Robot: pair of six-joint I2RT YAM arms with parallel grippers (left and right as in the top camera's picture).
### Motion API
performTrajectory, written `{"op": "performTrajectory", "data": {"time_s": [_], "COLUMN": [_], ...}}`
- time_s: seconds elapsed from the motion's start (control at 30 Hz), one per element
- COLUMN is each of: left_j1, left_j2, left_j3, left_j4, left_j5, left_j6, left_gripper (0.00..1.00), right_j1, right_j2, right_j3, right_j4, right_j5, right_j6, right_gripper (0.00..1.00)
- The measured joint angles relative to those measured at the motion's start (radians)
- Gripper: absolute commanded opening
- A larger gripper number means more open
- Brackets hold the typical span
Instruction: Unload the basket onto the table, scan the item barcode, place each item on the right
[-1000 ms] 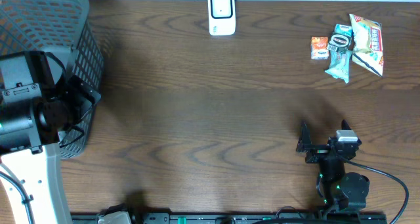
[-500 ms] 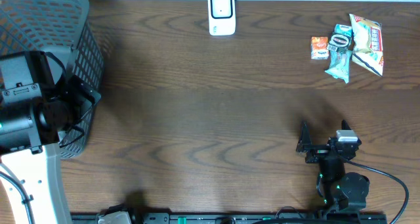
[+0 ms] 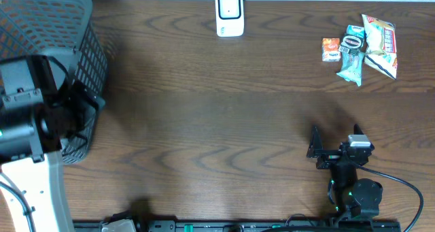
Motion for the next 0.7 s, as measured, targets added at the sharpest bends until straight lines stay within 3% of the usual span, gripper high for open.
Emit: {"op": "performTrajectory", "data": {"time_s": [0.17, 0.47, 0.7], "left_j1": [-0.054, -0.23, -0.258], "left_j2": [-0.121, -0.409, -0.621], "left_j3": [-0.166, -0.59, -0.89], "left_j4": [0.132, 0.6, 0.786], "left_j5": [-0.007, 0.111, 0.14], "left_j6": [0.075, 0.363, 0.436], "left_gripper": [0.98, 0.98, 0.98], "right_j1": [0.0, 0.0, 0.0], "right_j2": [-0.002, -0.002, -0.002], "right_j3": [0.0, 0.0, -0.001], "right_j4": [0.0, 0.002, 0.002], "right_j5": [0.0, 0.003, 0.003], "right_j6": [0.0, 0.0, 0.0], "right_gripper": [0.99, 0.99, 0.99]}}
